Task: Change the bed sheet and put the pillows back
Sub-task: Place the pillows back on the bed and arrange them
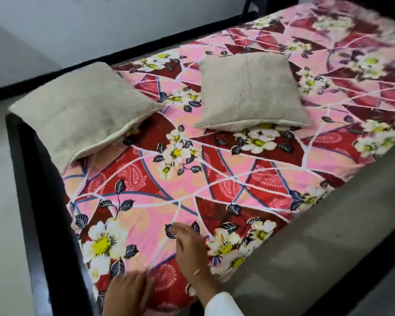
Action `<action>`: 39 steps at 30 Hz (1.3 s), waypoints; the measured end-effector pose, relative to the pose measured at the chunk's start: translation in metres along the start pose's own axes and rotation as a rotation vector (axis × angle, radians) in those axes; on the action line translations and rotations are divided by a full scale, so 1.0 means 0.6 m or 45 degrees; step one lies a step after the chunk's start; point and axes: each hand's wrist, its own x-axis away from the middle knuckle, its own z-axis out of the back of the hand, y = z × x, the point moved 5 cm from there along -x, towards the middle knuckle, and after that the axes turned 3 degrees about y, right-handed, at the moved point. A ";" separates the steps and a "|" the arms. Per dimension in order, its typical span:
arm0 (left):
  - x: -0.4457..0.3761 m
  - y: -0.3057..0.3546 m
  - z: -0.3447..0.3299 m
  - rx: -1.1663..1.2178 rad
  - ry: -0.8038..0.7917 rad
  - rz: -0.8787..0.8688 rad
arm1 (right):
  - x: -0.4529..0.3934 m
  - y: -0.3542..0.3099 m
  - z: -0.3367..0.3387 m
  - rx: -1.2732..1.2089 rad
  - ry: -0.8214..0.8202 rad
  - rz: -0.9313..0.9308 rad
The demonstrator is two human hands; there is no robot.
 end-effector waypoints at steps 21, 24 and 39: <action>-0.561 0.173 -0.110 1.855 -0.102 1.626 | -0.376 0.182 0.187 -1.435 0.237 -1.264; -0.636 0.210 -0.152 2.170 -0.064 1.874 | -0.438 0.232 0.228 -1.821 0.335 -1.333; -0.640 0.190 -0.162 2.622 0.499 1.701 | -0.476 0.217 0.277 -2.307 0.202 -1.071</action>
